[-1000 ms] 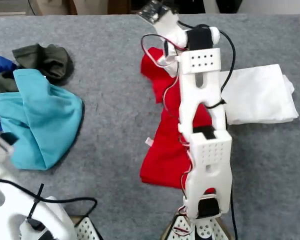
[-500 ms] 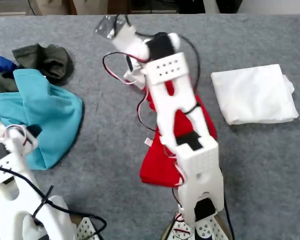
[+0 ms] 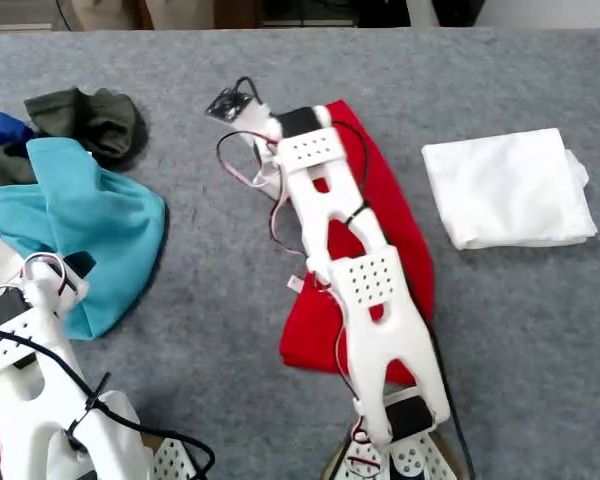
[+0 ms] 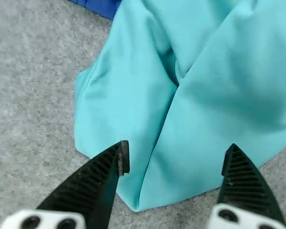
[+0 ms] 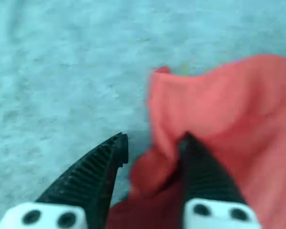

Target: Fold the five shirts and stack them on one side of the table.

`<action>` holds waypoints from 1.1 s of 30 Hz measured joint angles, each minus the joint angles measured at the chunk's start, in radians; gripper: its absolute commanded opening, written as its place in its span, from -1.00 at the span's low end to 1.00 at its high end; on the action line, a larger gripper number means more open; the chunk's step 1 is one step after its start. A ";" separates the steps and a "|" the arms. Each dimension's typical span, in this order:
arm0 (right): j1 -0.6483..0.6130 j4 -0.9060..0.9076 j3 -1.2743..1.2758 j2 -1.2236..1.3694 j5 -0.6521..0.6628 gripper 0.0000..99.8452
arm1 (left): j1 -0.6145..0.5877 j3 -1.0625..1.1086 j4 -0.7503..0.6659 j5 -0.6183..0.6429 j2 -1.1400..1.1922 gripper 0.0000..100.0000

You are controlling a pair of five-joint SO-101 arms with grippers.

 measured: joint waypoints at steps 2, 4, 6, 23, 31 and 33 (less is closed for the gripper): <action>0.031 -0.005 -0.080 0.044 0.000 -0.97 | 0.000 0.003 -0.005 0.000 0.000 -0.37; 0.046 0.002 -0.152 0.086 -0.003 -1.00 | 0.000 0.028 -0.031 0.000 0.000 -0.37; 0.051 0.026 -0.222 0.114 0.000 -1.00 | 0.000 0.063 -0.075 0.000 0.000 -0.37; -0.104 0.281 -0.279 -0.146 0.000 -1.00 | 0.000 0.083 -0.112 0.000 0.000 -0.37; -0.310 0.269 0.199 -0.511 0.000 -1.00 | 0.000 0.083 -0.118 0.000 0.000 -0.37; -0.316 0.226 0.296 -0.523 0.000 -1.00 | 0.000 0.083 -0.118 0.000 0.000 -0.37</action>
